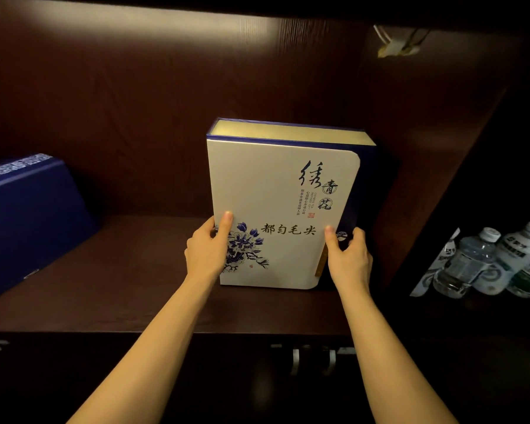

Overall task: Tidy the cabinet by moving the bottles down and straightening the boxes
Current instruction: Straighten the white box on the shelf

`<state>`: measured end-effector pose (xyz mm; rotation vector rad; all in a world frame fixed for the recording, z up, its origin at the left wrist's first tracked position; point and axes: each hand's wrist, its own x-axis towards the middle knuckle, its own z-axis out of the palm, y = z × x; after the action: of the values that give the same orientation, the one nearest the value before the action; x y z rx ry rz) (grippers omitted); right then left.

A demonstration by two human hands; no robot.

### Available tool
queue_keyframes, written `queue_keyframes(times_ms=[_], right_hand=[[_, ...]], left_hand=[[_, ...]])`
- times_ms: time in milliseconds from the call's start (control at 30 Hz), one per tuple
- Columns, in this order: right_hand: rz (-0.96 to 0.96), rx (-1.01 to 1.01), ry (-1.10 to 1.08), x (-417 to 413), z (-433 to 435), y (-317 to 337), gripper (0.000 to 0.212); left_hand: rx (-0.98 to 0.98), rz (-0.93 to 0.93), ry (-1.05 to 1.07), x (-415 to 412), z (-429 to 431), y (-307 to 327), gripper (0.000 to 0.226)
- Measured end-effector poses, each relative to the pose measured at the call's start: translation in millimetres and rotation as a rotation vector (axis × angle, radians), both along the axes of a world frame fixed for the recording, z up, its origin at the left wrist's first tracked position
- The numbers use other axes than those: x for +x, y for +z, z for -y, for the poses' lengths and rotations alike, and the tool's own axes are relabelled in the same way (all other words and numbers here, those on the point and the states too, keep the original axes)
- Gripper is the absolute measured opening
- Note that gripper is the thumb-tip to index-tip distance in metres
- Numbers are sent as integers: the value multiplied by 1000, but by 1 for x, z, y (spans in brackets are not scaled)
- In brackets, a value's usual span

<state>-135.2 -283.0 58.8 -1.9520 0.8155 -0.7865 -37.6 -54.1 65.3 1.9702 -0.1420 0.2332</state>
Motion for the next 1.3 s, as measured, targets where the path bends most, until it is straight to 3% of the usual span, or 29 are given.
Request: queue_keyframes(times_ms=[267,367,567,700,833,1067,1300], right_hand=[[-18,-5,3,-26,-11,1,77],[-33,4,9,-28,-13,3,79],[-90,-18,56,-33,-15,7,80],[-138,-142,81,-47,-21,2,84],[-163,-289,51,-62,-30,-2,81],[-162,-520,66,-81,-69,9,64],[-108,-674,274,-76,-139,35,53]], left_hand=[[-15,2,-11,-22,-9,-1,37],[-19,-17,-29,-24,-8,0,46],[7,-20,-152,-24,-15,-2,48],[84,-14,-209,-28,-28,-6,52],[248,28,-158,-37,-52,-12,70],[456,170,-72,-69,-105,-5,58],[469,249,57,-97,-173,3,59]])
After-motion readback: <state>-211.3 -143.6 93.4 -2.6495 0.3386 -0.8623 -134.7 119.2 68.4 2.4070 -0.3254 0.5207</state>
